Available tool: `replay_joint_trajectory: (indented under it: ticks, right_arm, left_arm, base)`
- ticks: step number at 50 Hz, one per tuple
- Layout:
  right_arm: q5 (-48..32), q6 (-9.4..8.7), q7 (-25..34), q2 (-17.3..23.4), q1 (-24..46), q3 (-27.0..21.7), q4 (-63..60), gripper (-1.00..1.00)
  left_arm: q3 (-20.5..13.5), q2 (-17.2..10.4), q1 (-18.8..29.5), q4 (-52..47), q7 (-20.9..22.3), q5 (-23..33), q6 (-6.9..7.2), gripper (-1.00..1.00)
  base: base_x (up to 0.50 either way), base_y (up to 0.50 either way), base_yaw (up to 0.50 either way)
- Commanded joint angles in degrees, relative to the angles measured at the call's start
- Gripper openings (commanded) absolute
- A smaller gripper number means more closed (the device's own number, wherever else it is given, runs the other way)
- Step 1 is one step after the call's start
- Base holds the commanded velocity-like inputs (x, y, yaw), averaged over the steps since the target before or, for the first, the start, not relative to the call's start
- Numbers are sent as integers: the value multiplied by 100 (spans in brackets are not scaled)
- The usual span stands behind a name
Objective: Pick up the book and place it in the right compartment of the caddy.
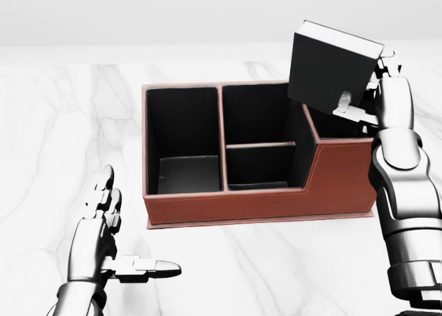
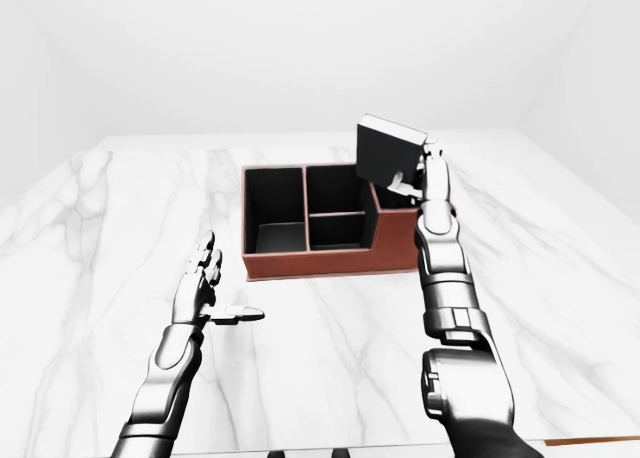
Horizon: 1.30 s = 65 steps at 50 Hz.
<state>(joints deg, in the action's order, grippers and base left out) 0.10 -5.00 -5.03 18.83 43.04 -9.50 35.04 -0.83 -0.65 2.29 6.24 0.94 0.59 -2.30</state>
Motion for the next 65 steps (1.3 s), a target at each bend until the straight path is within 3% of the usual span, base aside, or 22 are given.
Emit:
replay_joint_trajectory:
  ticks: [1, 8, 18, 23, 30, 49, 55, 57, 60, 65]
  right_arm:
    - [179, 0, -182, 329, 306, -201, 75, -100]
    - [147, 0, -166, 450, 374, -239, 303, -100]
    - [94, 0, -203, 486, 475, -205, 1013, -100]
    - [57, 209, -236, 484, 550, -173, 1423, -100]
    - [53, 351, -257, 486, 571, -159, 1642, -100]
    - [21, 381, -274, 488, 565, -145, 1665, -100]
    - [-27, 535, -295, 506, 702, -125, 1957, -100]
    - [-136, 736, -369, 525, 952, -82, 2428, -100]
    - [-227, 889, -436, 561, 1222, -53, 2897, -100]
    - [-268, 975, -469, 541, 1376, -48, 3212, -100]
  left_arm:
    - [-13, 4, -35, -103, 28, -55, 2, 100]
    - [1, 11, -58, -205, 22, -49, 83, 100]
    - [-14, 3, -41, -124, 28, -51, 24, 100]
    - [-17, 0, -45, -161, 33, -56, 58, 100]
    - [-16, 2, -37, -121, 32, -52, 25, 100]
    - [-18, 0, -21, -88, 31, -50, 10, 100]
    - [-14, 2, -19, -103, 29, -48, 31, 100]
    - [-13, 2, -13, -81, 28, -43, 14, 100]
    - [-16, 3, -22, -46, 28, -45, -28, 100]
    - [-15, -1, -4, -75, 27, -45, 21, 100]
  base:
    - [0, 0, 0]
    - [0, 0, 0]
    - [0, 0, 0]
    - [0, 0, 0]
    - [0, 0, 0]
    - [0, 0, 0]
    - [0, 0, 0]
    - [0, 0, 0]
    - [0, 0, 0]
    - [0, 0, 0]
